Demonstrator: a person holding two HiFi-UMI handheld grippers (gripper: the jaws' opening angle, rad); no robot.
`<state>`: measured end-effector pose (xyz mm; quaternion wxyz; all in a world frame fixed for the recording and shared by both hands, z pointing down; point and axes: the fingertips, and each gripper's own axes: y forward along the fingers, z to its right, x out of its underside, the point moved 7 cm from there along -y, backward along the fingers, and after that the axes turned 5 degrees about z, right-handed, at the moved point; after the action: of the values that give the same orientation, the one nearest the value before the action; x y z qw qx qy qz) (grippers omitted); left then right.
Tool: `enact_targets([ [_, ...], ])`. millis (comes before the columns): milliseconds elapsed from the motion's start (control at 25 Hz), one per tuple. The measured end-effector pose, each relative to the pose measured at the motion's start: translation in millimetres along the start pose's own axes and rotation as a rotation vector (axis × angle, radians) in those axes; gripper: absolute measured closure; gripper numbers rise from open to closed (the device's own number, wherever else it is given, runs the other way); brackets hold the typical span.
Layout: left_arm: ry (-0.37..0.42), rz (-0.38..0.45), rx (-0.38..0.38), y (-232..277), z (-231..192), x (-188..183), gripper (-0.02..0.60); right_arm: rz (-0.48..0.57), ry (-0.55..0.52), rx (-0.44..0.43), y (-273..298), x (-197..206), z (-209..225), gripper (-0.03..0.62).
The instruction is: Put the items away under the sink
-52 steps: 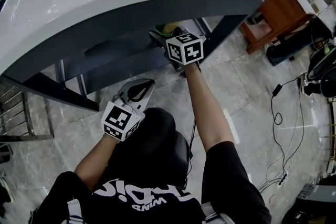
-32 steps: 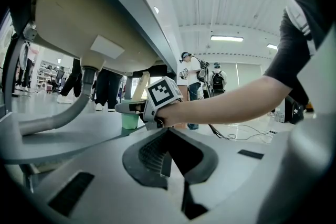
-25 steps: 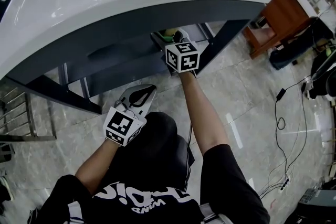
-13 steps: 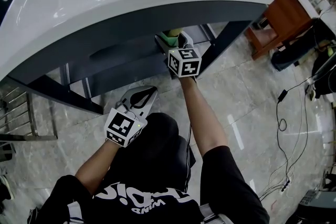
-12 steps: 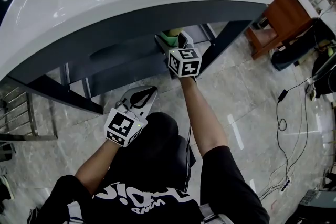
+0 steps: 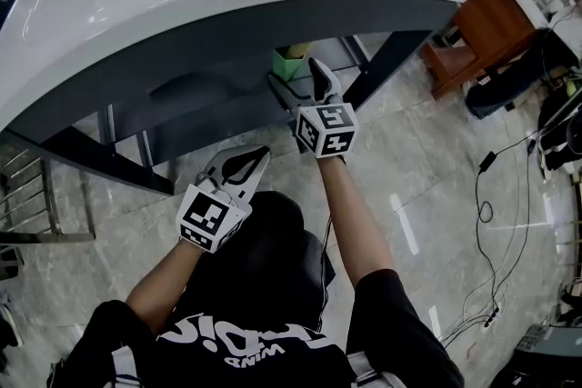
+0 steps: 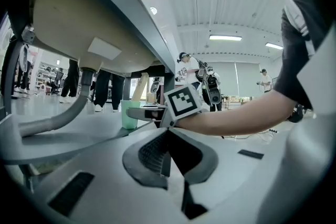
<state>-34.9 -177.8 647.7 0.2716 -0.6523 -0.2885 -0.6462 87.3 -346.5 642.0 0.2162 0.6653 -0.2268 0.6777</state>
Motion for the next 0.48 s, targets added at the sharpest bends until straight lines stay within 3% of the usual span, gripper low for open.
enact_targets([
  [360,-0.017,0.010,0.007,0.6,-1.8,1.4,0.565,0.044,0.082,0.035,-118.9,1.4,-27.8,0.196],
  [480,-0.023,0.014,0.003,0.0,-3.4,2.6,0.565,0.059,0.049,0.033,-141.2,-0.2,-45.6,0.198],
])
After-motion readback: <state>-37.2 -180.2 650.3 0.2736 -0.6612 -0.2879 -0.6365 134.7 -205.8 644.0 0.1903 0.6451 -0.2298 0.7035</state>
